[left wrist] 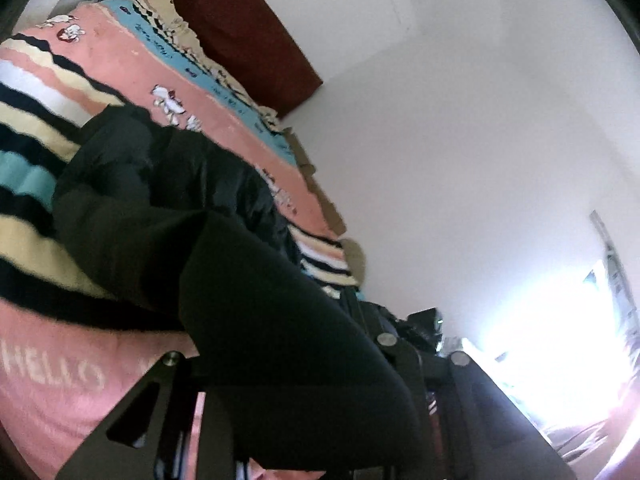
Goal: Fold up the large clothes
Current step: 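Grasp the jacket side with both grippers and roll it over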
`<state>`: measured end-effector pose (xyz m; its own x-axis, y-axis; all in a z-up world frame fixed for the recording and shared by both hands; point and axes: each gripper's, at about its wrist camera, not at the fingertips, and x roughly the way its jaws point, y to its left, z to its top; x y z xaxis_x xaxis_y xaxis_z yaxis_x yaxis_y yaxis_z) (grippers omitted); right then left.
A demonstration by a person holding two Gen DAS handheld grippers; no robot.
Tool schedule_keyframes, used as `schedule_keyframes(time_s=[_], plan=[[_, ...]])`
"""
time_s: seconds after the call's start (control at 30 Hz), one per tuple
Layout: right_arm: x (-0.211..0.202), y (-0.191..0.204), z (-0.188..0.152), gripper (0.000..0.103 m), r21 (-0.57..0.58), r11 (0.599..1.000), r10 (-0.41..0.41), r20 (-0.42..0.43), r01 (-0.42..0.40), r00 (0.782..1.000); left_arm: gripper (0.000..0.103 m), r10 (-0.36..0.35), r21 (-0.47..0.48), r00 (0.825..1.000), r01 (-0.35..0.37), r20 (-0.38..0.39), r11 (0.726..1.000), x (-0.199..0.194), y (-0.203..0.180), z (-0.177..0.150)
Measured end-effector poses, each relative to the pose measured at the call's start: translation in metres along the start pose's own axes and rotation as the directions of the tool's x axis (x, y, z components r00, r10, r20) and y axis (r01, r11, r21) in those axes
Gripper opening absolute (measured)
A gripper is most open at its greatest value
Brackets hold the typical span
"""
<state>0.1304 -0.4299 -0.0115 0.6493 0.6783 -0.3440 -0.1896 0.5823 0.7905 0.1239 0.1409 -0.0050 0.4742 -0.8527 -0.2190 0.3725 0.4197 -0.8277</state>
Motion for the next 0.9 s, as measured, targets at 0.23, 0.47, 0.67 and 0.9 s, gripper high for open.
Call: schedule_keyframes(time_s=[0.23,0.47,0.67,0.9], plan=[[0.015,-0.009,0.056,0.018,0.129,0.990,0.047,0.086,-0.058,0.995,0.024,-0.030,-0.067,0.997,0.035,0.068,0.997,0.021,0.008,0.066],[0.065,-0.009,0.119,0.022,0.171,0.985,-0.004,0.106,-0.015,0.994,0.024,0.066,-0.153,0.993,-0.051,0.094,0.987,0.062,0.038,0.147],[0.133,-0.029,0.175,0.023,0.181,0.979,-0.114,0.082,0.098,0.990,0.025,0.174,-0.228,0.983,-0.155,0.065,0.961,0.111,0.087,0.208],[0.220,-0.074,0.210,0.023,0.213,0.946,-0.254,0.012,0.246,0.967,0.027,0.274,-0.301,0.962,-0.265,-0.012,0.916,0.179,0.171,0.249]])
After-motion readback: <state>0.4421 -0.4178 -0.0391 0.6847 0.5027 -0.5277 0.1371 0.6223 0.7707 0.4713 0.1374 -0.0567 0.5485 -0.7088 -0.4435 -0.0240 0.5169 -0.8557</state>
